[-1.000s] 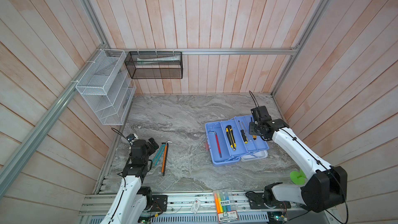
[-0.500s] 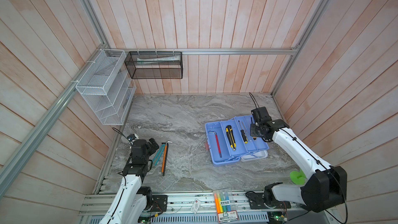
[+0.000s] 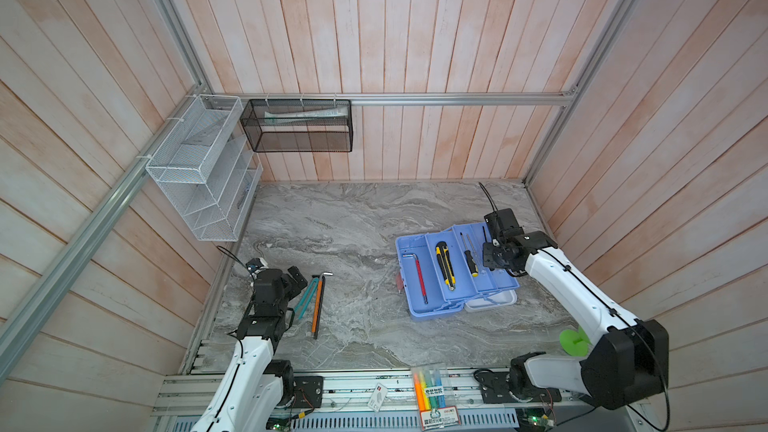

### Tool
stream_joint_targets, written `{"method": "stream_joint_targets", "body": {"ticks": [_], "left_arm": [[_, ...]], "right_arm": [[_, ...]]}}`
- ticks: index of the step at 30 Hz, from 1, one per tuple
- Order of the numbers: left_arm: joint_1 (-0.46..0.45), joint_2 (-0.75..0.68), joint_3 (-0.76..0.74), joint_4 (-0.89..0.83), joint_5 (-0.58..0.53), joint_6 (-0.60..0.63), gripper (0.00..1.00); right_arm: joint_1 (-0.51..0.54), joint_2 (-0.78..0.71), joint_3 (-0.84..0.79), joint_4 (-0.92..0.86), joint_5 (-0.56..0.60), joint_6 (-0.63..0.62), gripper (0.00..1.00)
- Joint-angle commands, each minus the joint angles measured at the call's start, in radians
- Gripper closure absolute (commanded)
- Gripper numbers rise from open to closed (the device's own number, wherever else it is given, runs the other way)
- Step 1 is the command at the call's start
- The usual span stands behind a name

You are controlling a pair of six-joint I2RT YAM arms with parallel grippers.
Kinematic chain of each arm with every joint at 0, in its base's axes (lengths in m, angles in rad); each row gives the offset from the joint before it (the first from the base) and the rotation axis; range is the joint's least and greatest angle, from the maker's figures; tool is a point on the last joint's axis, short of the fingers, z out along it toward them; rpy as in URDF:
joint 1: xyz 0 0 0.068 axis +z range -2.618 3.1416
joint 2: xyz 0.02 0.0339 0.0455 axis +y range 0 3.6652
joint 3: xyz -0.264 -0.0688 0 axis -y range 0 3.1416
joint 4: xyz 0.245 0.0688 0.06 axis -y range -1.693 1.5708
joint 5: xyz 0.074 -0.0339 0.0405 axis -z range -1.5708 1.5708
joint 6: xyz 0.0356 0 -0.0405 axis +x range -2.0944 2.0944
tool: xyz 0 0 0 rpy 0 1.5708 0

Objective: Pack the tool kit

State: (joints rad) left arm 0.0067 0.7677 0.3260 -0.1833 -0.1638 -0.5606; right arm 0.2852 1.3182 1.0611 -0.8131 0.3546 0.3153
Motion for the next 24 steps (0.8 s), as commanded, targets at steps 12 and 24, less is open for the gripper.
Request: {"method": "stream_joint_targets", "body": {"ticks": [12,24], "left_arm": [[0.005,0.010,0.030,-0.036,-0.022,-0.059,0.00],[-0.157,0.113,0.061,-0.113,-0.048,-0.207,0.00]], "right_arm": [[0.070,-0.082,0.070,0.224,-0.297,-0.021,0.64],[0.341,-0.069,-0.027,0.493,-0.464,0.026,0.61]]}}
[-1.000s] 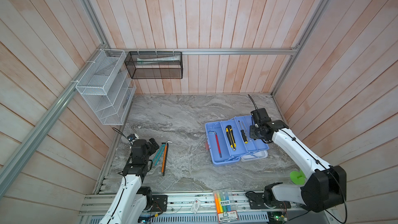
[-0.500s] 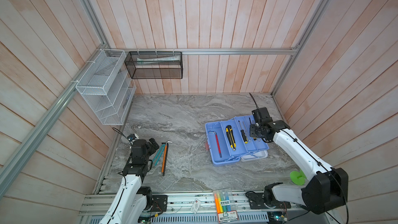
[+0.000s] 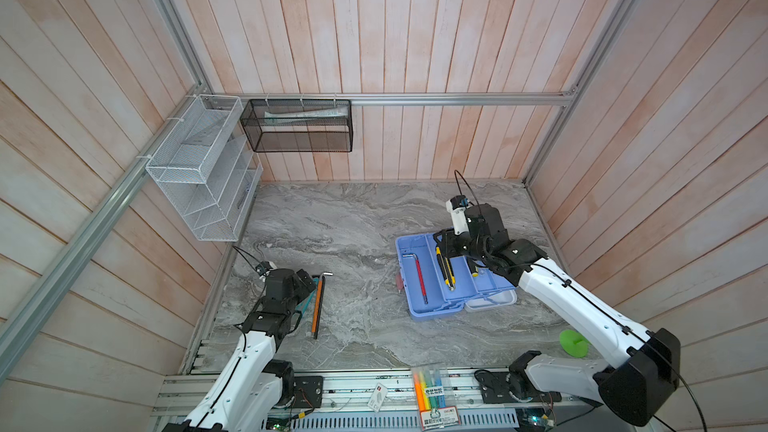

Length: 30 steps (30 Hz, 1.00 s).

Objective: Pack the tool kit

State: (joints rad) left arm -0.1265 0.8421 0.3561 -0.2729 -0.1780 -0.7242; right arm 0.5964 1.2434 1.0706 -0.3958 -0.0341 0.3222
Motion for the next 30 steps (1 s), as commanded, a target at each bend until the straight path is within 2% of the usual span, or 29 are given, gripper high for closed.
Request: {"method": "stream_joint_targets", "body": {"ticks": [1,3,11,18,24,30], "left_arm": [[-0.034,0.057,0.034,-0.024,-0.046,-0.052,0.00],[-0.055,0.100,0.047,-0.033,-0.089,-0.076,0.00],[-0.116,0.242,0.086,-0.022,-0.110,-0.116,0.00],[-0.163,0.227,0.047,-0.020,-0.060,-0.171,0.00],[-0.212,0.187,0.003,-0.049,-0.065,-0.244,0.00],[-0.230,0.162,0.001,-0.088,-0.096,-0.247,0.00]], "right_arm": [[0.036,0.003,-0.049,0.089,-0.090,0.021,0.61],[0.048,-0.008,-0.074,0.107,-0.108,0.036,0.61],[0.057,-0.053,-0.171,0.176,-0.151,0.083,0.61],[0.058,-0.037,-0.175,0.196,-0.170,0.083,0.61],[0.058,-0.009,-0.161,0.201,-0.186,0.077,0.61],[0.058,0.033,-0.137,0.174,-0.187,0.047,0.61]]}}
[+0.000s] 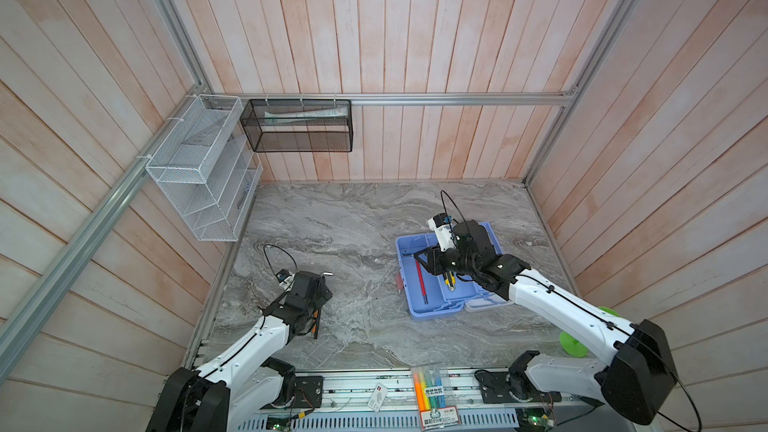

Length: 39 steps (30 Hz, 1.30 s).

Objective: Pack the tool kit

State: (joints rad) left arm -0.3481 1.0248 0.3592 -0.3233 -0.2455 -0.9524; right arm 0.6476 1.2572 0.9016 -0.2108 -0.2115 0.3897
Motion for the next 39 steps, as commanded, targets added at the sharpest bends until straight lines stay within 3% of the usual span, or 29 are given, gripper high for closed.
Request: {"method": "stream_joint_targets", "body": {"ticks": [1,5,11,20,25,28,33,36,39], "left_arm": [[-0.009,-0.028,-0.001,-0.032,-0.027,-0.005,0.00],[-0.023,-0.055,-0.035,0.092,0.055,0.047,0.00],[-0.071,-0.060,-0.060,0.142,0.080,0.021,0.00],[-0.212,-0.068,-0.070,0.193,0.075,-0.123,0.00],[-0.301,-0.059,-0.049,0.262,-0.003,-0.192,0.00],[-0.301,-0.053,-0.003,0.224,-0.032,-0.160,0.00],[-0.289,-0.115,0.125,-0.109,-0.241,-0.150,0.00],[-0.199,-0.215,0.147,-0.204,-0.263,-0.078,0.00],[-0.039,-0.308,0.142,-0.219,-0.205,0.051,0.00]], "right_arm": [[0.007,0.026,0.036,-0.016,-0.011,-0.025,0.61],[0.008,0.050,0.039,0.002,-0.043,-0.024,0.61],[0.009,0.085,0.032,0.030,-0.074,-0.007,0.61],[0.009,0.121,0.060,0.007,-0.073,-0.045,0.60],[0.048,0.197,0.088,0.038,-0.107,-0.038,0.61],[0.100,0.269,0.136,0.027,-0.098,-0.060,0.60],[0.210,0.410,0.233,0.025,-0.062,-0.097,0.60],[0.277,0.503,0.309,-0.015,0.016,-0.103,0.60],[0.333,0.603,0.398,-0.043,0.046,-0.083,0.60]]}}
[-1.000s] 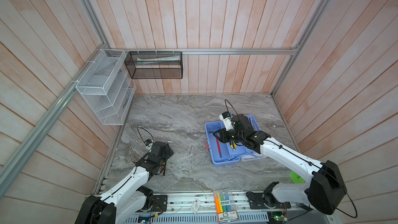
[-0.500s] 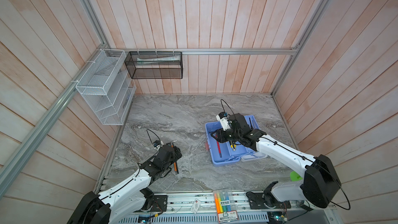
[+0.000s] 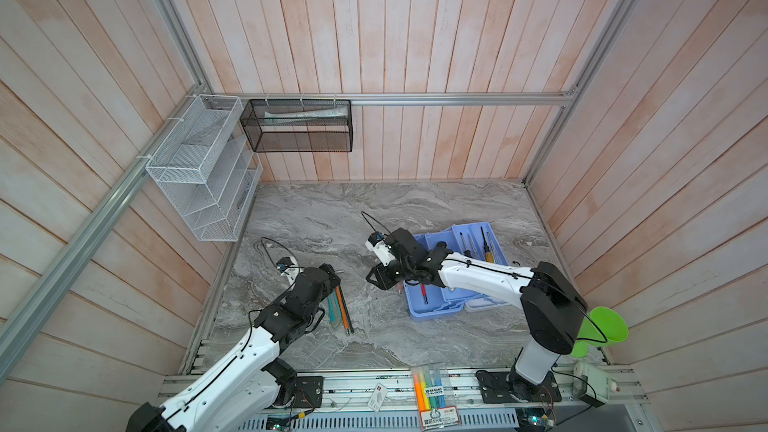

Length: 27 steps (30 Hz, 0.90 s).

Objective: Pack the tool kit

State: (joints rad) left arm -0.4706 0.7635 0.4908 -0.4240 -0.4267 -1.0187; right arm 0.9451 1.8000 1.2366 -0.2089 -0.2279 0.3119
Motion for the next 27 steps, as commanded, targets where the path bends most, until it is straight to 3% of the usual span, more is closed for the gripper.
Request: {"method": "stream_joint_targets", "body": {"ticks": [1,4,7,19,27], "left_arm": [[0.137,-0.065,0.008,-0.128,-0.006,0.150,0.00],[0.251,-0.072,0.007,-0.156,0.023,0.220,0.00],[0.298,-0.063,-0.014,-0.138,0.026,0.259,0.00],[0.316,-0.069,-0.083,-0.053,0.063,0.258,0.00],[0.318,-0.144,-0.104,-0.060,0.066,0.259,0.00]], "right_arm": [[0.051,0.098,0.097,-0.066,0.079,0.003,0.60],[0.086,0.206,0.211,-0.142,0.119,0.015,0.61],[0.109,0.296,0.297,-0.182,0.130,0.010,0.63],[0.128,0.413,0.403,-0.205,0.143,0.017,0.72],[0.134,0.452,0.437,-0.219,0.126,0.017,0.72]]}}
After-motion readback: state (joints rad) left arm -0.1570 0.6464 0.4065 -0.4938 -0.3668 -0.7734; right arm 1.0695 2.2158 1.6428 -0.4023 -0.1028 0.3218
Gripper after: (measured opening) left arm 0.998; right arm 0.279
